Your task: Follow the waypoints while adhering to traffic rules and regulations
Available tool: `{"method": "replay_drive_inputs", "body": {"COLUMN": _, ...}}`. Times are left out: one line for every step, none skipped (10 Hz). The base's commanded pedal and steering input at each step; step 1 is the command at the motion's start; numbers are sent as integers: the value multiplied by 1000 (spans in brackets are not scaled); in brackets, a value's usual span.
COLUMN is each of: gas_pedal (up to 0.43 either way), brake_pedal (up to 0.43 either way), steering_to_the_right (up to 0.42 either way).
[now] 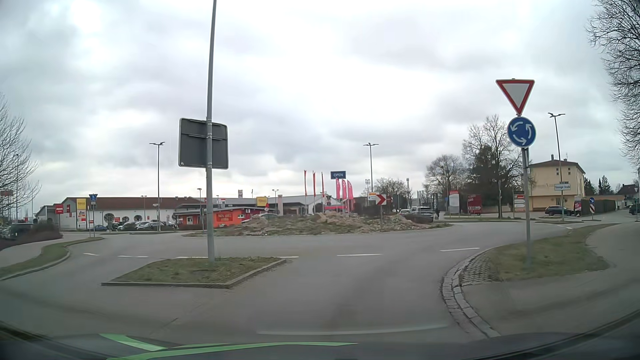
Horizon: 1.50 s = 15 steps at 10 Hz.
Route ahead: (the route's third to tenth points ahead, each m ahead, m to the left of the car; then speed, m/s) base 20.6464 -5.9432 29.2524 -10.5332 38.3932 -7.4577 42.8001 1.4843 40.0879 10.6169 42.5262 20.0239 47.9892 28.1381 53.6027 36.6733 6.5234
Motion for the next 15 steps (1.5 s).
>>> {"method": "replay_drive_inputs", "body": {"gas_pedal": 8, "brake_pedal": 0, "steering_to_the_right": 41}}
{"method": "replay_drive_inputs", "body": {"gas_pedal": 8, "brake_pedal": 0, "steering_to_the_right": 55}}
{"method": "replay_drive_inputs", "body": {"gas_pedal": 8, "brake_pedal": 0, "steering_to_the_right": 75}}
{"method": "replay_drive_inputs", "body": {"gas_pedal": 8, "brake_pedal": 0, "steering_to_the_right": 97}}
{"method": "replay_drive_inputs", "body": {"gas_pedal": 8, "brake_pedal": 0, "steering_to_the_right": 112}}
{"method": "replay_drive_inputs", "body": {"gas_pedal": 8, "brake_pedal": 0, "steering_to_the_right": 130}}
{"method": "replay_drive_inputs", "body": {"gas_pedal": 8, "brake_pedal": 0, "steering_to_the_right": 147}}
{"method": "replay_drive_inputs", "body": {"gas_pedal": 8, "brake_pedal": 0, "steering_to_the_right": 162}}
{"method": "replay_drive_inputs", "body": {"gas_pedal": 8, "brake_pedal": 0, "steering_to_the_right": 171}}
{"method": "replay_drive_inputs", "body": {"gas_pedal": 8, "brake_pedal": 0, "steering_to_the_right": 180}}
{"method": "replay_drive_inputs", "body": {"gas_pedal": 8, "brake_pedal": 0, "steering_to_the_right": 188}}
{"method": "replay_drive_inputs", "body": {"gas_pedal": 8, "brake_pedal": 0, "steering_to_the_right": 196}}
{"method": "replay_drive_inputs", "body": {"gas_pedal": 8, "brake_pedal": 0, "steering_to_the_right": 203}}
{"method": "replay_drive_inputs", "body": {"gas_pedal": 8, "brake_pedal": 0, "steering_to_the_right": 213}}
{"method": "replay_drive_inputs", "body": {"gas_pedal": 8, "brake_pedal": 0, "steering_to_the_right": 223}}
